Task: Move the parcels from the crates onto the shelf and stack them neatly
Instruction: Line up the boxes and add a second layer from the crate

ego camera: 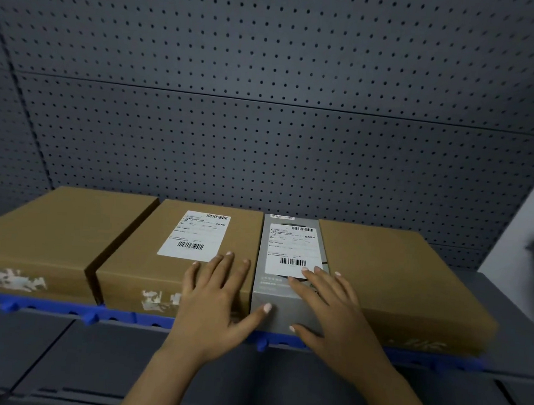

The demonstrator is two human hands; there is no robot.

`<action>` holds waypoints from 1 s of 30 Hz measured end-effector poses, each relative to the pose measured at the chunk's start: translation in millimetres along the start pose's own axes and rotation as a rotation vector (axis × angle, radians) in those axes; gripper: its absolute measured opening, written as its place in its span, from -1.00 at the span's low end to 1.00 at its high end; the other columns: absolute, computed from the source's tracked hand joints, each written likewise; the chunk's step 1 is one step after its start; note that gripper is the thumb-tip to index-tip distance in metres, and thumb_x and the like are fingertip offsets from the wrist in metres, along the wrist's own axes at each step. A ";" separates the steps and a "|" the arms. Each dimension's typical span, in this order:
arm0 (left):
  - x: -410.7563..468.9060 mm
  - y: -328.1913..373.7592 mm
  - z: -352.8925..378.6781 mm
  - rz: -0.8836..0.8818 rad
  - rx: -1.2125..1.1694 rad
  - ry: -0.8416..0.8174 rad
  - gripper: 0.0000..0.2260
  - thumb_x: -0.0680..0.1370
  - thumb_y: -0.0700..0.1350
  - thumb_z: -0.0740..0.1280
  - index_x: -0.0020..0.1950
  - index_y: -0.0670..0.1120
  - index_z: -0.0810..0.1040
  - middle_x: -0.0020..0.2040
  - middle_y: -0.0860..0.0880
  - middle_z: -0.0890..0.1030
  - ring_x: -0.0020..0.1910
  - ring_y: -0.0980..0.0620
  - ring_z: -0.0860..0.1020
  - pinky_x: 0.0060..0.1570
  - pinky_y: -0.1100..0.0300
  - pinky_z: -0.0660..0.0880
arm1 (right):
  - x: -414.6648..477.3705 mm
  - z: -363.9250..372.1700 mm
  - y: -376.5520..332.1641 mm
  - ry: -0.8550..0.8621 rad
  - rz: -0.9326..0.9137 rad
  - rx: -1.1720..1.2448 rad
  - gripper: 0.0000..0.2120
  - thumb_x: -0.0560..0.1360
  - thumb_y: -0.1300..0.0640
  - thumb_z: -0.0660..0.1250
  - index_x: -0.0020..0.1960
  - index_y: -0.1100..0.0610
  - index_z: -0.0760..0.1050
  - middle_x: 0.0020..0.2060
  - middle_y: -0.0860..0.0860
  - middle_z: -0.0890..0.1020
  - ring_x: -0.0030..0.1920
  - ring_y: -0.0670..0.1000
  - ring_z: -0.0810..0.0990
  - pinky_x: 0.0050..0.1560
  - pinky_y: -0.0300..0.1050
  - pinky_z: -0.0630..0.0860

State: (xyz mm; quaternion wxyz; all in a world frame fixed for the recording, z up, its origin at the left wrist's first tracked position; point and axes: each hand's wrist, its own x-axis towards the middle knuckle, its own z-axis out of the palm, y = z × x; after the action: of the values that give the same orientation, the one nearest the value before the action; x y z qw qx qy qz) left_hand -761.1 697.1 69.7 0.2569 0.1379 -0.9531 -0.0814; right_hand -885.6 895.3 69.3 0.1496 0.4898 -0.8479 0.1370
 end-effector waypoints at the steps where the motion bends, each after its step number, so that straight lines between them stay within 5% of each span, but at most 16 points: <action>1: 0.1 1.1 -0.3 -0.001 -0.001 -0.004 -0.27 0.48 0.47 -0.07 0.49 0.06 0.32 0.48 -0.03 0.34 0.47 0.00 0.25 0.41 -0.12 0.10 | -0.6 -0.1 -1.0 0.003 0.001 -0.001 -0.35 0.45 -0.22 0.19 0.51 -0.15 0.13 0.48 -0.09 0.26 0.51 -0.06 0.10 0.47 0.00 -0.08; 16: -19.8 -15.8 -33.7 0.052 -0.080 0.123 -0.51 0.57 0.21 0.13 0.48 0.10 0.30 0.45 0.08 0.33 0.50 0.11 0.17 0.48 -0.02 -0.01 | 23.3 -9.2 -40.7 0.110 -0.120 0.125 -0.39 0.47 -0.15 0.29 0.48 -0.11 0.23 0.45 -0.07 0.32 0.47 -0.05 0.15 0.47 -0.10 -0.07; 22: -35.0 -48.9 -62.3 -0.086 0.002 0.196 -0.53 0.55 0.14 0.17 0.45 0.06 0.36 0.41 0.03 0.39 0.45 0.04 0.28 0.46 -0.08 0.05 | 56.6 -6.4 -69.2 0.072 -0.231 0.190 -0.36 0.49 -0.16 0.30 0.50 -0.16 0.15 0.48 -0.13 0.21 0.49 -0.06 0.09 0.46 -0.20 -0.24; 30: -53.3 -134.2 -93.5 -0.178 0.071 0.186 -0.51 0.53 0.18 0.15 0.45 0.10 0.34 0.42 0.04 0.38 0.46 -0.01 0.26 0.44 -0.08 0.05 | 94.4 10.3 -131.5 0.051 -0.292 0.187 -0.35 0.49 -0.14 0.32 0.50 -0.14 0.15 0.48 -0.11 0.22 0.50 -0.03 0.08 0.49 -0.10 -0.15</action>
State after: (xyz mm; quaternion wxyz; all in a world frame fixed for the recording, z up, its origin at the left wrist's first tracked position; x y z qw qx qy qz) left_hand -639.3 578.2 94.4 0.3308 0.2379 -0.9114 -0.0569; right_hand -817.1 753.4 107.7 0.1430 0.6160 -0.7471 0.2046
